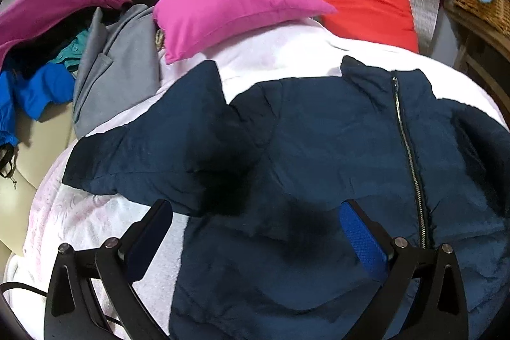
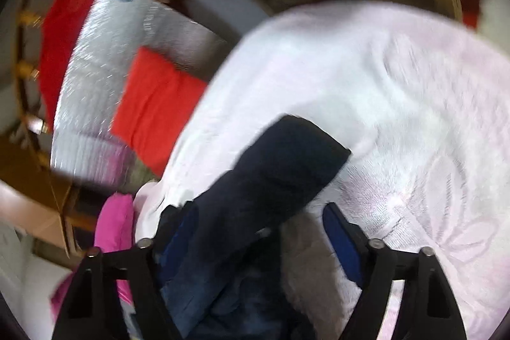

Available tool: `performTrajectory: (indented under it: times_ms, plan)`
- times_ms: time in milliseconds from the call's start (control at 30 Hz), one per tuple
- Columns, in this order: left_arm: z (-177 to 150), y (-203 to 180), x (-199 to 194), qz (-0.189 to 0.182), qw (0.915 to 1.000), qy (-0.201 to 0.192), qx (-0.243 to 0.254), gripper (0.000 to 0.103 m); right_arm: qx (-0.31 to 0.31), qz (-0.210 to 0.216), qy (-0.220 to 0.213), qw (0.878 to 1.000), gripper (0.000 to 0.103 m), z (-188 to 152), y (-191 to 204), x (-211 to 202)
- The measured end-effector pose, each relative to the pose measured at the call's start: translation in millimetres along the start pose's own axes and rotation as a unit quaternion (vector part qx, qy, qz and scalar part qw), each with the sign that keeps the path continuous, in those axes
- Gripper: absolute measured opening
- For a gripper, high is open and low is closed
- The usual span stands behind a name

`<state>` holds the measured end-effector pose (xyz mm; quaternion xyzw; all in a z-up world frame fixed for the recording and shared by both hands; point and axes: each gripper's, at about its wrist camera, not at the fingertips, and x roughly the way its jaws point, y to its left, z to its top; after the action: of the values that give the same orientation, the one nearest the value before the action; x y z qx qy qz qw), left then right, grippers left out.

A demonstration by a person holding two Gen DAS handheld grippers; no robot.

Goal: Fold large clothes
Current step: 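Fold the held sleeve across the jacket body with the right gripper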

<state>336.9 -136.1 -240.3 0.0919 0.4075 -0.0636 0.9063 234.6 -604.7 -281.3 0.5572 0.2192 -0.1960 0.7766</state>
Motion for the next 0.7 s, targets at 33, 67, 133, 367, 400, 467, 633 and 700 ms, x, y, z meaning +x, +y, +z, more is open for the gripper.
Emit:
performTrajectory:
  times_ms: [33, 67, 133, 367, 400, 467, 633, 700]
  plan:
    - [0.4, -3.6, 0.7, 0.0, 1.0, -0.001, 0.003, 0.103, 0.02, 0.006, 0.01, 1.0, 0.068, 2.5, -7.0, 11.4]
    - [0.8, -5.4, 0.9, 0.0, 1.0, -0.002, 0.004, 0.103, 0.036, 0.012, 0.021, 0.999, 0.067, 4.8, -12.9, 22.7]
    - [1.6, -8.1, 2.1, 0.001, 1.0, -0.002, 0.006, 0.103, 0.071, 0.02, 0.023, 0.997, 0.066, 7.9, -22.8, 36.8]
    - [3.7, -10.5, 3.1, 0.001, 1.0, -0.003, 0.008, 0.103, 0.054, 0.005, -0.031, 0.998, 0.021, 18.6, -14.4, 48.9]
    - [3.7, -9.0, 2.3, 0.001, 1.0, -0.004, 0.006, 0.103, 0.019, 0.002, -0.043, 0.999, 0.019, 16.9, 0.4, 40.6]
    - [4.3, -5.6, -0.4, 0.001, 1.0, -0.007, 0.003, 0.103, -0.047, 0.002, -0.066, 0.997, 0.018, 10.3, 32.9, 24.9]
    - [6.1, 8.4, -8.9, 0.009, 0.9997, -0.019, -0.009, 0.103, -0.155, 0.061, -0.076, 0.983, 0.018, -30.4, 113.9, -6.5]
    - [8.2, 21.1, -12.4, 0.015, 0.9993, -0.026, -0.022, 0.103, -0.193, 0.09, -0.068, 0.975, 0.018, -56.8, 149.1, -12.7]
